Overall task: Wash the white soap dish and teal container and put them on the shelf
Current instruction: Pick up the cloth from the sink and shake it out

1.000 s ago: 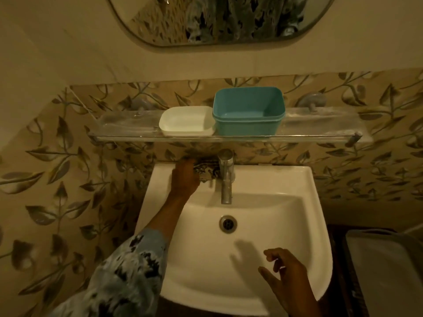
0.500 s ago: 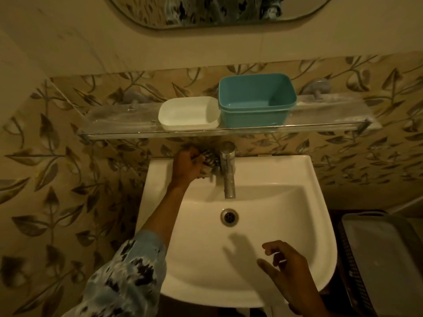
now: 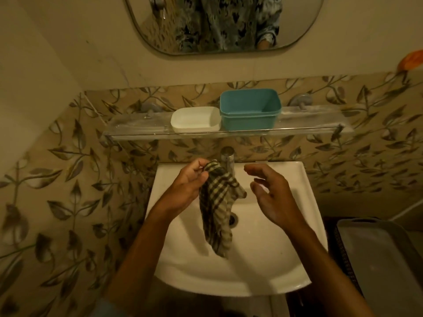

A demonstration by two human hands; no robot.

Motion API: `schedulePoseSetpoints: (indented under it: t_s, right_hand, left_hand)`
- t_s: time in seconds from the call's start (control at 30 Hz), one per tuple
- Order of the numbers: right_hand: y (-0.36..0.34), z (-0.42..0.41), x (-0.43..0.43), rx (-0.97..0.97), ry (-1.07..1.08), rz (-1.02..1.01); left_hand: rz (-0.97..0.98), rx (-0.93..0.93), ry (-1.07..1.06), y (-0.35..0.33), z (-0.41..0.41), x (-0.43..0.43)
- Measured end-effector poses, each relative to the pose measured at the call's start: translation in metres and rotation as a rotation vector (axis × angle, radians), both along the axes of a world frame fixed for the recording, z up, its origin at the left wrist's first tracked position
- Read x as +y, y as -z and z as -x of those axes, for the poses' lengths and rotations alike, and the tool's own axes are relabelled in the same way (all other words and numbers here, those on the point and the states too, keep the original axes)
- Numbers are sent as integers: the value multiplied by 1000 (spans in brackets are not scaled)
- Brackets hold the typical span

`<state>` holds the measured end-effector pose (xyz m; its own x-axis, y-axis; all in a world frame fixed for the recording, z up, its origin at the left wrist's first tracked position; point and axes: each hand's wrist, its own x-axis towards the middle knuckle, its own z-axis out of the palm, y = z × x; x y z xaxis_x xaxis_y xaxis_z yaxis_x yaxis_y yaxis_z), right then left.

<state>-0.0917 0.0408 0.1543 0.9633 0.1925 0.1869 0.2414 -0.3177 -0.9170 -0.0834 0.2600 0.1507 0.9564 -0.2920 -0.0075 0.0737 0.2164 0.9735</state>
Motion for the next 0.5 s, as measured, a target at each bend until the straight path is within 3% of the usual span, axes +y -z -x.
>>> schedulePoseSetpoints:
  t_s: [0.2, 0.37, 0.5]
  right_hand:
    - [-36, -2, -37, 192, -421, -116]
    - [-44, 10, -65, 187, -283, -269]
    - [-51, 11, -78, 1, -120, -198]
  left_hand:
    - [303, 19, 125, -32, 6, -51]
    - [377, 50, 2, -42, -3, -92]
    - [374, 97, 75, -41, -1, -130]
